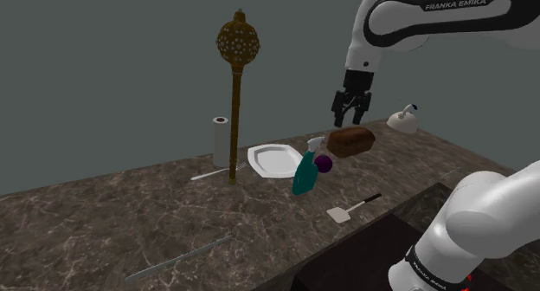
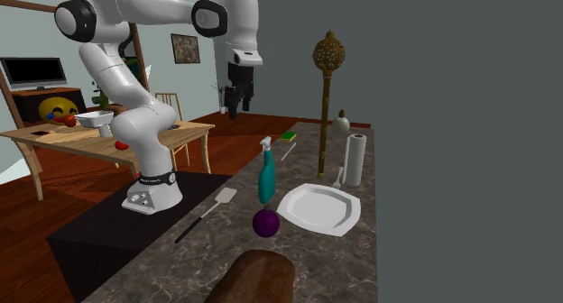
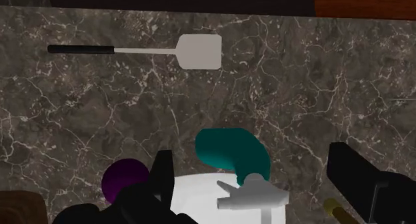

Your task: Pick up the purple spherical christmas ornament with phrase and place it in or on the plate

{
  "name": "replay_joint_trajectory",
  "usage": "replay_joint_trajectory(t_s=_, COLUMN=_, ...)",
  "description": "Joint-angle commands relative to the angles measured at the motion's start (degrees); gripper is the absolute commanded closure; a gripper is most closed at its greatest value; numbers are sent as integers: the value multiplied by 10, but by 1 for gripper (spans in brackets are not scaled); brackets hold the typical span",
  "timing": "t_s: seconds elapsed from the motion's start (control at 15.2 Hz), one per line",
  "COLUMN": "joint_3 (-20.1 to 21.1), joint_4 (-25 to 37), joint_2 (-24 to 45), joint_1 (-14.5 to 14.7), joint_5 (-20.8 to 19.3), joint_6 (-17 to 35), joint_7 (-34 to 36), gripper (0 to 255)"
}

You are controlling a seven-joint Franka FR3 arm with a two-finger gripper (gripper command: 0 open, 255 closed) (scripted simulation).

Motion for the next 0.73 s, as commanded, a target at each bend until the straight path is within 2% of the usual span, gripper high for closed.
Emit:
replay_joint_trajectory(t_s=0.0, joint_3=-14, joint_4=7, joint_2=38, joint_1=-5, joint_5=-2, joint_6=17, joint_7=-17, gripper=0)
replay_joint_trajectory(t_s=0.66, joint_3=-76, joint_4=100, joint_2=261, joint_1=-30, joint_5=10, joint_6=70, joint_7=-103, gripper=0)
